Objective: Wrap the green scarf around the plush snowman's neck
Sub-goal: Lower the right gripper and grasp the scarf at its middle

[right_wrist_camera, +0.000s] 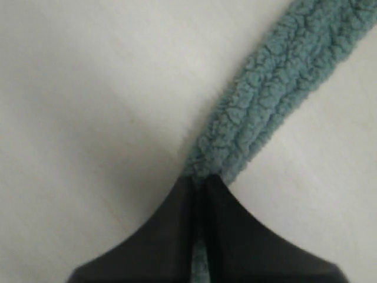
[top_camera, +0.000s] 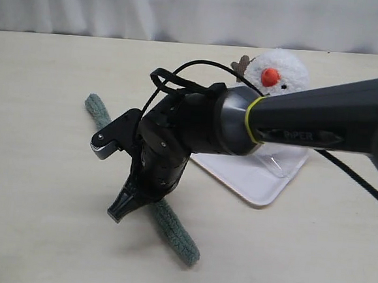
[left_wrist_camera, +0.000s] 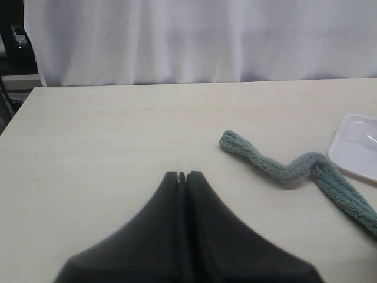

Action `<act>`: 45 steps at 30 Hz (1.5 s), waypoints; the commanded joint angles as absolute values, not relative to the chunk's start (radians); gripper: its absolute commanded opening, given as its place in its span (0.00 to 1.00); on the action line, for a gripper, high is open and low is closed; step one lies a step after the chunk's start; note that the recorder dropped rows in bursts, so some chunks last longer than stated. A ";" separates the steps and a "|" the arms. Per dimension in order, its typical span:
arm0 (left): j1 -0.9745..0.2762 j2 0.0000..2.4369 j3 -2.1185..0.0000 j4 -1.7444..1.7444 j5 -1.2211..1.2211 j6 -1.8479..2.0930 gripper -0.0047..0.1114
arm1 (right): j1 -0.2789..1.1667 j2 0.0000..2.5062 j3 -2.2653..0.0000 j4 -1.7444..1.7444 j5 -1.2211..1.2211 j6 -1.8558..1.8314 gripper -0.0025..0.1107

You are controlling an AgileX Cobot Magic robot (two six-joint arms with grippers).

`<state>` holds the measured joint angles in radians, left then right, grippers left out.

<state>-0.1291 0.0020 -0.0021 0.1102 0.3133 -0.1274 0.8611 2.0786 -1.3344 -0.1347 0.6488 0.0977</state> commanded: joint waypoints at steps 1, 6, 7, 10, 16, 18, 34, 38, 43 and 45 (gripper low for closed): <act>-0.128 0.000 0.000 0.103 0.304 -0.128 0.04 | 0.858 2.117 -1.332 -0.142 0.681 0.106 0.19; -0.128 0.000 0.000 0.103 0.304 -0.128 0.04 | 0.858 2.126 -1.336 -0.136 0.679 0.113 0.37; -0.128 0.000 0.000 0.103 0.304 -0.128 0.04 | 0.858 2.126 -1.341 -0.134 0.679 0.113 0.40; -0.128 0.000 0.000 0.103 0.304 -0.128 0.04 | 0.858 2.126 -1.349 -0.134 0.673 0.113 0.39; -0.128 0.000 0.000 0.103 0.304 -0.128 0.04 | 0.861 2.129 -1.349 -0.098 0.653 0.108 0.29; -0.128 0.000 0.000 0.103 0.304 -0.128 0.04 | 0.861 2.125 -1.349 -0.098 0.653 0.108 0.38; -0.128 0.000 0.000 0.103 0.304 -0.128 0.04 | 0.861 2.151 -1.415 -0.023 0.624 0.114 0.58; -0.128 0.000 0.000 0.103 0.304 -0.128 0.04 | 0.861 2.196 -1.415 -0.030 0.661 0.114 0.55; -0.128 0.000 0.000 0.103 0.304 -0.128 0.04 | 0.861 2.159 -1.417 -0.192 0.706 0.112 0.06; -0.128 0.000 0.000 0.103 0.304 -0.128 0.04 | 0.861 2.109 -1.417 -0.258 0.726 0.112 0.06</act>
